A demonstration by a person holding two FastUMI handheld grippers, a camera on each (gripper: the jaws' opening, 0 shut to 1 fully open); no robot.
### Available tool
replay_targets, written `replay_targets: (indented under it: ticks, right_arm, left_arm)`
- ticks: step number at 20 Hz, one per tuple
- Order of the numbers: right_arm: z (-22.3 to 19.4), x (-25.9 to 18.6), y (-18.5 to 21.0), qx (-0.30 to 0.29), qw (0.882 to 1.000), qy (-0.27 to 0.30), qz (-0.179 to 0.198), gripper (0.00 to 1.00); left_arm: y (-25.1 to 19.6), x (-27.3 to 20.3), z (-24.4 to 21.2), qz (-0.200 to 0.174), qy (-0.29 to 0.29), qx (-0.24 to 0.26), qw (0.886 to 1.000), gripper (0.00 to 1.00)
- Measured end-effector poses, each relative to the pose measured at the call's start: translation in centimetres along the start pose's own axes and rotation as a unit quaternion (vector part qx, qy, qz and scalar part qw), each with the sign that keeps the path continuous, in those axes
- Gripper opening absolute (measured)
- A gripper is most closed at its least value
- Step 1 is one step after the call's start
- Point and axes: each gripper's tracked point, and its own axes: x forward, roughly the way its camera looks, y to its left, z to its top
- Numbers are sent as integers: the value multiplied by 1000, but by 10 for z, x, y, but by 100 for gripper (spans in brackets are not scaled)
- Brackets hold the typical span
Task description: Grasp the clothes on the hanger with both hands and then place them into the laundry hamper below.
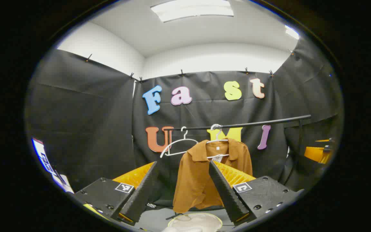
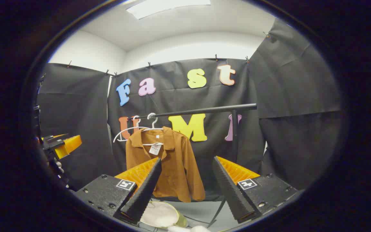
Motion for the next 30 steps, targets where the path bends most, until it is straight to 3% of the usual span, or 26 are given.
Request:
replay_targets:
  ticks: [1, 2, 10, 15, 19, 26, 30]
  right_arm:
    - [0, 0, 2, -3, 1000, -1, 0, 100]
    - [0, -1, 4, -7, 1000, -3, -2, 100]
    - [0, -7, 9, -34, 999, -6, -19, 100]
    - [-1, -7, 16, -33, 999, -3, -16, 99]
    - [-10, 1, 24, -32, 999, 3, -9, 100]
    - [-42, 49, 32, -49, 999, 21, 1, 99]
    - [-83, 93, 45, -36, 996, 69, 38, 100]
  left_arm:
    - [-1, 0, -1, -3, -1, 2, 1000, 92]
    - [-5, 1, -4, -10, 4, 0, 1000, 100]
    - [-16, 1, -9, -54, 15, -15, 998, 92]
    - [-15, 0, -12, -64, 16, -13, 998, 100]
    - [-20, 1, -16, -83, 4, -7, 996, 96]
    - [-33, 35, -50, -80, -1, -25, 996, 100]
    - [-58, 82, -74, -86, -14, -25, 996, 96]
